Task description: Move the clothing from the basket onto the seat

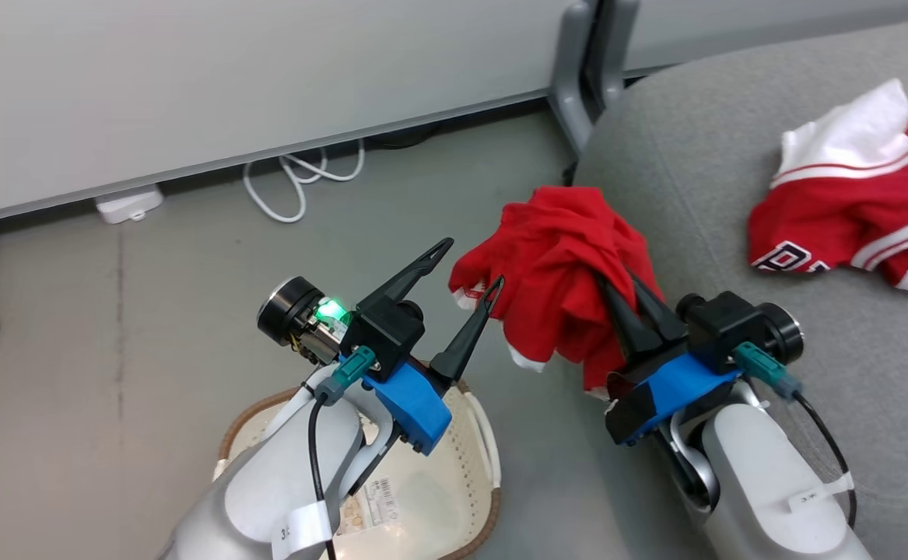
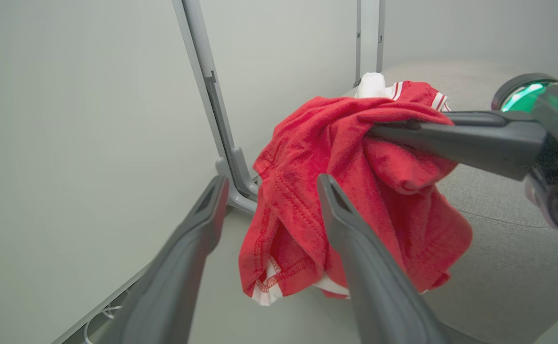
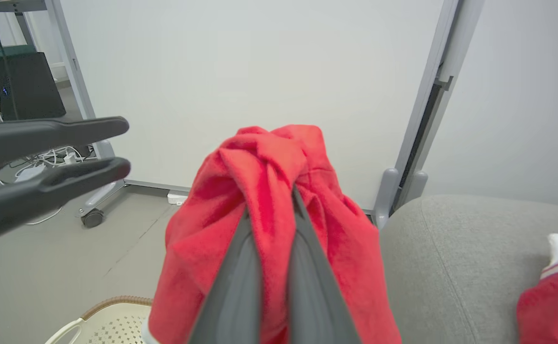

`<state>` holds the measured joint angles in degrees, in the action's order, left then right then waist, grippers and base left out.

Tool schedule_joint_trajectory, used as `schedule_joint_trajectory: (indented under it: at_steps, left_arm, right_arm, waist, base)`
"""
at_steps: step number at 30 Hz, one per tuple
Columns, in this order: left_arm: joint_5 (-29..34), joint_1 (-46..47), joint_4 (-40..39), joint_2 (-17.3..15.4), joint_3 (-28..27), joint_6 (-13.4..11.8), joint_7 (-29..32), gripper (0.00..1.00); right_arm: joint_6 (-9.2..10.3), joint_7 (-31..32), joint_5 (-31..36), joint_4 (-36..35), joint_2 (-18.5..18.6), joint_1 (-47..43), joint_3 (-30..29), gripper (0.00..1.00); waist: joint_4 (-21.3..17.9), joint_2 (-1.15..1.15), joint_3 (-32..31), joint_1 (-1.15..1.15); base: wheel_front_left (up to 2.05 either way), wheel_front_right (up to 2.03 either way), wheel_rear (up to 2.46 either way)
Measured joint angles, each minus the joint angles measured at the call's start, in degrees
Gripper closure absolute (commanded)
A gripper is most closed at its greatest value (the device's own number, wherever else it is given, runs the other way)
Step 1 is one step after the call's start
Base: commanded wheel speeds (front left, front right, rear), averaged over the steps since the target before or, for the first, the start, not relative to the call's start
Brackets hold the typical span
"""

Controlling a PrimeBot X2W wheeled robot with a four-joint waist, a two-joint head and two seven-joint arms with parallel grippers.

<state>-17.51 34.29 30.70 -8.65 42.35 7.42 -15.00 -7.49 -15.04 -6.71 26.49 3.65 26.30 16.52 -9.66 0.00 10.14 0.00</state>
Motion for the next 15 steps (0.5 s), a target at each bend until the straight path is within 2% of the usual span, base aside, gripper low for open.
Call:
schedule_joint_trajectory:
  at_steps: [15]
  left_arm:
    - [-0.15, -0.08, -1.31, -0.40, 2.11, 0.01, 0.00, 0.00]
  right_arm:
    - [0.00, 0.00, 0.67, -6.13, 0.92, -7.25, -9.65, 1.00]
  waist:
    - [-10.84, 0.00, 1.98, 0.00]
  base:
    - [0.00, 0.00, 0.00]
